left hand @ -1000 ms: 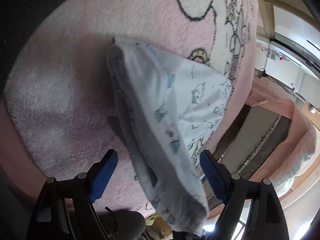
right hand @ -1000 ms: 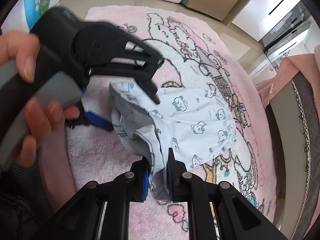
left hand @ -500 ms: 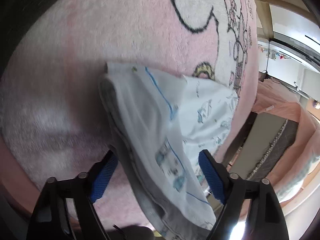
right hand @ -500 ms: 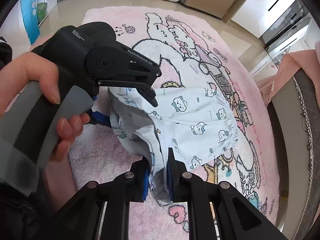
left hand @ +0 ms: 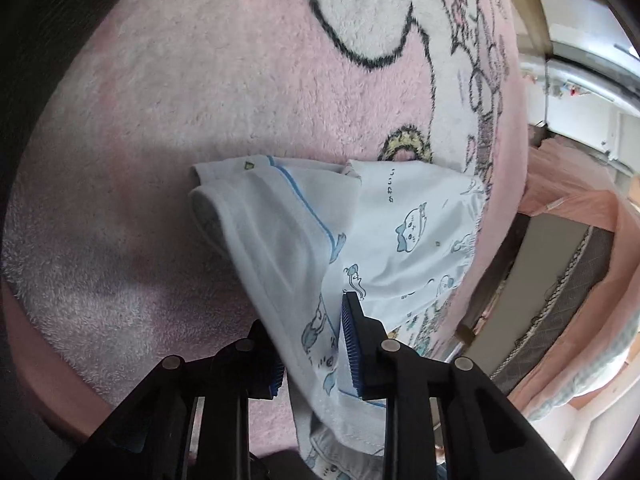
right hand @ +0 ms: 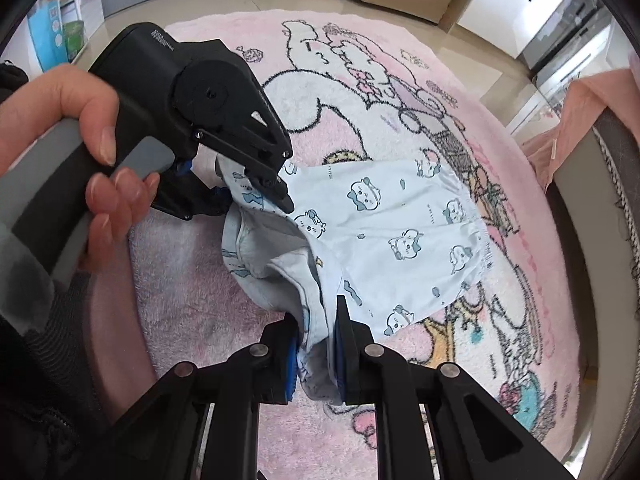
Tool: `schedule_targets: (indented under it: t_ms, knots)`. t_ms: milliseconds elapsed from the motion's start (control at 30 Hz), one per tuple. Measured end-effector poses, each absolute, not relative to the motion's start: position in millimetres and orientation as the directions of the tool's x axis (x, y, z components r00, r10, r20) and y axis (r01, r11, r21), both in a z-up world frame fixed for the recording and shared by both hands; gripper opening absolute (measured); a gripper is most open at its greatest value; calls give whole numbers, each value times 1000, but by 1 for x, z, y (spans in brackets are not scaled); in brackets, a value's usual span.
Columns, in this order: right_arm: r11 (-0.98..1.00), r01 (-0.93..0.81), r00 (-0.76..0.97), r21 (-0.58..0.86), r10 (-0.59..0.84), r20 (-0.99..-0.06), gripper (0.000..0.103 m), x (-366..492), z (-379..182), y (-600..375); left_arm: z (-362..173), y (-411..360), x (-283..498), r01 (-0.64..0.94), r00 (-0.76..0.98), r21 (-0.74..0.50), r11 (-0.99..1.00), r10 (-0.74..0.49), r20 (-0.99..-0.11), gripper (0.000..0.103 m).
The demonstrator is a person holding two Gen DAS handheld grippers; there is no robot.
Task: Fold clothes
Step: 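Grasp the pants edge with the left gripper and lift it toward the right gripper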
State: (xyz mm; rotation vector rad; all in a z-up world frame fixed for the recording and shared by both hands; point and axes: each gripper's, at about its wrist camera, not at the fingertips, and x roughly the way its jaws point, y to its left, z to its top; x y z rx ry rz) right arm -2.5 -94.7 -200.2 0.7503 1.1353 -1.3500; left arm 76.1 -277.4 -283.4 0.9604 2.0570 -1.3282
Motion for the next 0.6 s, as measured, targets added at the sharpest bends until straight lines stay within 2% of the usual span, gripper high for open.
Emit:
schedule_targets:
  t_ms: [300, 600]
  knots:
    - [41, 999, 15, 0, -363, -932, 12, -41, -199, -92, -271, -287, 49, 781, -625, -559, 279, 343, -702, 22]
    - [-66, 976, 162, 207, -413, -896, 12, -88, -200, -94, -261, -299, 11, 781, -623, -571, 253, 378, -685, 22]
